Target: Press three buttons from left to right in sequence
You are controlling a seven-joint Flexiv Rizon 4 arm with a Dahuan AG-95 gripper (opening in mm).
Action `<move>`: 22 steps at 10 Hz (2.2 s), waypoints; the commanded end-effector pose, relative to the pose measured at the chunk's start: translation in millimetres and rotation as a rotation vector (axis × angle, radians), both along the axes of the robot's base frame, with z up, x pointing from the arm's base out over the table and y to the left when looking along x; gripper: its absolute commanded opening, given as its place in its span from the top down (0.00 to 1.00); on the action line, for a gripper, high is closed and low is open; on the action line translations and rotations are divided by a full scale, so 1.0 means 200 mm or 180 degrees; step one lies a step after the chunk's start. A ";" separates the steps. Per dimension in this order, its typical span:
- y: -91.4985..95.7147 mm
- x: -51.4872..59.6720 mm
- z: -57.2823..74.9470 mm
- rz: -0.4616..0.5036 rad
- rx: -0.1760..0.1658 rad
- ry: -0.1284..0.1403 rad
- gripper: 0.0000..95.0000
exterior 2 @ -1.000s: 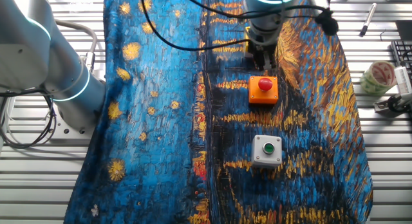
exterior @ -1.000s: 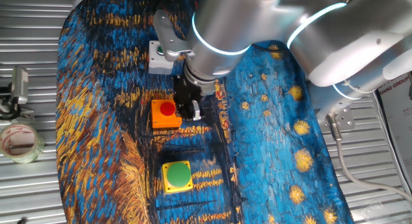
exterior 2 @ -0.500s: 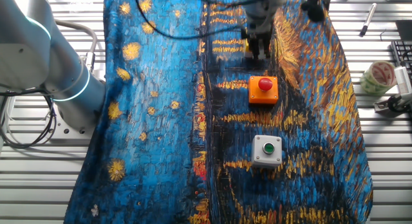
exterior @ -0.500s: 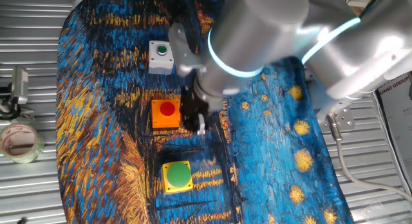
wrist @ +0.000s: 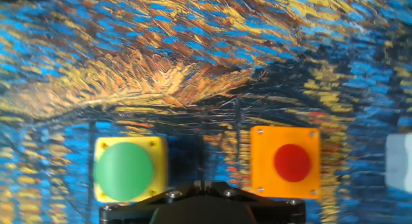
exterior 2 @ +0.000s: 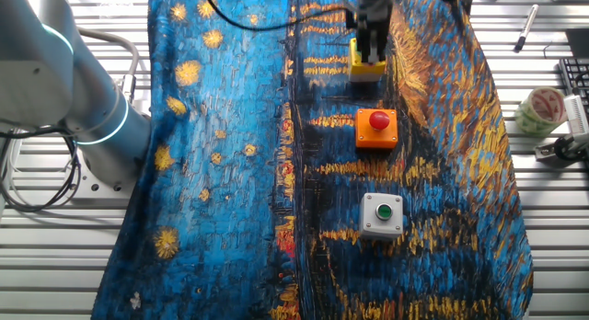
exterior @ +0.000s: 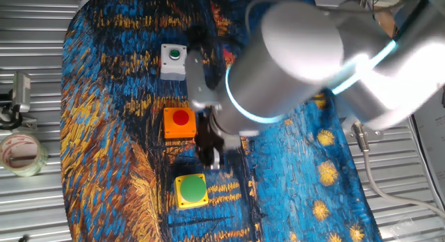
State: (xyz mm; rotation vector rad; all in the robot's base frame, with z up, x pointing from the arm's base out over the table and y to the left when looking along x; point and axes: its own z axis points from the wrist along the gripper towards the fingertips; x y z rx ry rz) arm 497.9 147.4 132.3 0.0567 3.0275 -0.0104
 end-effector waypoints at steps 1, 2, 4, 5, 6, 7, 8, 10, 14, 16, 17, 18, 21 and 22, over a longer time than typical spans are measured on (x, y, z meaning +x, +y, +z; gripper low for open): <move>0.06 0.00 0.00 -0.0108 -0.0017 -0.0022 1.00; 0.07 0.00 -0.01 -0.0134 -0.0001 -0.0033 1.00; 0.11 -0.01 0.00 -0.0174 -0.0002 -0.0038 1.00; 0.13 0.00 0.00 -0.0201 0.0005 -0.0038 1.00; 0.14 0.00 0.01 -0.0226 0.0007 -0.0029 1.00; 0.16 0.01 0.02 -0.0255 0.0015 -0.0026 1.00; 0.18 0.02 0.02 -0.0285 0.0014 -0.0018 1.00; 0.22 0.04 0.03 -0.0340 0.0024 -0.0006 1.00; 0.24 0.04 0.03 -0.0365 0.0029 -0.0012 1.00; 0.24 0.04 0.02 -0.0370 0.0032 -0.0019 1.00; 0.24 0.04 0.01 -0.0369 0.0033 -0.0023 1.00; 0.24 0.04 0.00 -0.0368 0.0031 -0.0033 1.00; 0.24 0.05 -0.04 -0.0371 0.0030 -0.0076 1.00; 0.25 0.05 -0.04 -0.0382 0.0030 -0.0075 1.00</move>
